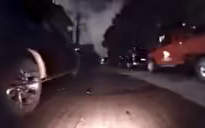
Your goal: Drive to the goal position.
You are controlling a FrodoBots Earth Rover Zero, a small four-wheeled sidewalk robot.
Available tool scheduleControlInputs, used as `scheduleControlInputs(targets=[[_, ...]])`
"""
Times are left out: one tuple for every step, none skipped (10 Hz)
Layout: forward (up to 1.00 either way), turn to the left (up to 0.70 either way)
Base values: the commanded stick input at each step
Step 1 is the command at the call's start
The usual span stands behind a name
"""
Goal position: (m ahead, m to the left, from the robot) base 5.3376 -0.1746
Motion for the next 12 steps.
scheduleControlInputs(targets=[[0.7, 0.0], [0.7, 0.0], [0.7, 0.0], [0.7, 0.0], [0.7, 0.0], [0.7, 0.0], [0.7, 0.0], [0.7, 0.0], [0.7, 0.0], [0.57, 0.0], [0.5, 0.0], [0.5, 0.0]])
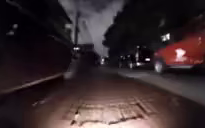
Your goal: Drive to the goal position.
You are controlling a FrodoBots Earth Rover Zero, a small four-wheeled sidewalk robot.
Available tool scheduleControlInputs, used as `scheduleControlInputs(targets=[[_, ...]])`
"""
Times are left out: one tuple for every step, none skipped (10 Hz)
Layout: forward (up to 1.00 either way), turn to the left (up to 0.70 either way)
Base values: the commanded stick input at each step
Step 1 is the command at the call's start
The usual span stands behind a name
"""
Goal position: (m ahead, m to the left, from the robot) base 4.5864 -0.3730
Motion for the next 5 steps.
scheduleControlInputs(targets=[[0.5, 0.0], [0.5, 0.0], [0.5, 0.0], [0.5, 0.0], [0.5, 0.0]])
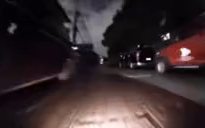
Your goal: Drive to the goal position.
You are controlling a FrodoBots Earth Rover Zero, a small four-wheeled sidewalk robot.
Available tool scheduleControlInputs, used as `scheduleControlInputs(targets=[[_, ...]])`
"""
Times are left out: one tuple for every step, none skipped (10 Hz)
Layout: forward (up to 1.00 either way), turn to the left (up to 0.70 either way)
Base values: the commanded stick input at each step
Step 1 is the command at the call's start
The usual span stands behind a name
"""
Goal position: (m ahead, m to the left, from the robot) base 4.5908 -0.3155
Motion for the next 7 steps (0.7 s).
scheduleControlInputs(targets=[[0.5, 0.0], [0.17, 0.0], [0.0, 0.0], [0.14, 0.0], [0.5, 0.0], [0.5, 0.0], [0.03, 0.0]])
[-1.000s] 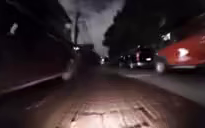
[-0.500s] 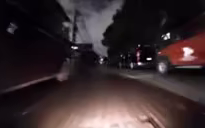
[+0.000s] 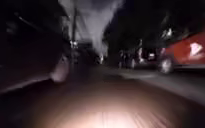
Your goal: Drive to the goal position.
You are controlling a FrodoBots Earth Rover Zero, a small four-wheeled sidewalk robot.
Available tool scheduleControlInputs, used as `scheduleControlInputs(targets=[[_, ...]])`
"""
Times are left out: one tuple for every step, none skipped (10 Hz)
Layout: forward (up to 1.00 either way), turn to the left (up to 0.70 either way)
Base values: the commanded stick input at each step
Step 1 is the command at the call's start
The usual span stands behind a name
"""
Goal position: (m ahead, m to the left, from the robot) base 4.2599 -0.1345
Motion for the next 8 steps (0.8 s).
scheduleControlInputs(targets=[[0.5, 0.0], [0.5, 0.0], [0.5, 0.0], [0.5, 0.0], [0.5, 0.0], [0.5, 0.0], [0.5, 0.0], [0.5, 0.0]])
